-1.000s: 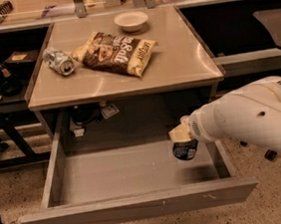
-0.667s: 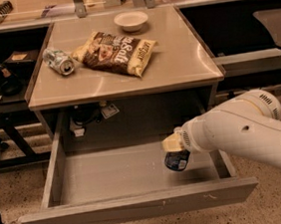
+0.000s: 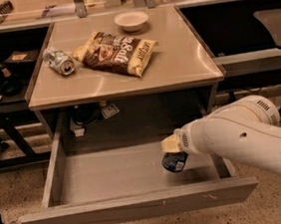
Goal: Place pepsi can into top drawer
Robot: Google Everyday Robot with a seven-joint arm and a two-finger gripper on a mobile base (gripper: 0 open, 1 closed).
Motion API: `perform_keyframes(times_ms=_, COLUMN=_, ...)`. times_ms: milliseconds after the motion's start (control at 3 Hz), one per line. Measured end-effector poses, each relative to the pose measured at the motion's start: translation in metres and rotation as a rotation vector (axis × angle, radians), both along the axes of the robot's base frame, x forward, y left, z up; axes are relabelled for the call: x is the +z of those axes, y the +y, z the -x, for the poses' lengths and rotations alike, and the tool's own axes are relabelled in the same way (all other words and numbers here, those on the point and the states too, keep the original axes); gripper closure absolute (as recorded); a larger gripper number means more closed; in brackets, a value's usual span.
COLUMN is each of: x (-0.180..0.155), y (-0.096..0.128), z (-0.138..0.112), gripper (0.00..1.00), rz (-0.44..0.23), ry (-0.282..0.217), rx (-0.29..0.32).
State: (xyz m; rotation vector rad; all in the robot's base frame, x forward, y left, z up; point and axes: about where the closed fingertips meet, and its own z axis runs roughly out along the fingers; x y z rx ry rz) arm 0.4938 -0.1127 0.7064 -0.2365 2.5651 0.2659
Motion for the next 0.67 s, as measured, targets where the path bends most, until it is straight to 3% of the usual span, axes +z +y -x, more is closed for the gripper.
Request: perform_keyframes(times_ms=667, x=-0.03, y=0.032, z=-0.015, gripper=1.0, rz=0.049, ry=-0.047, rx=0.031)
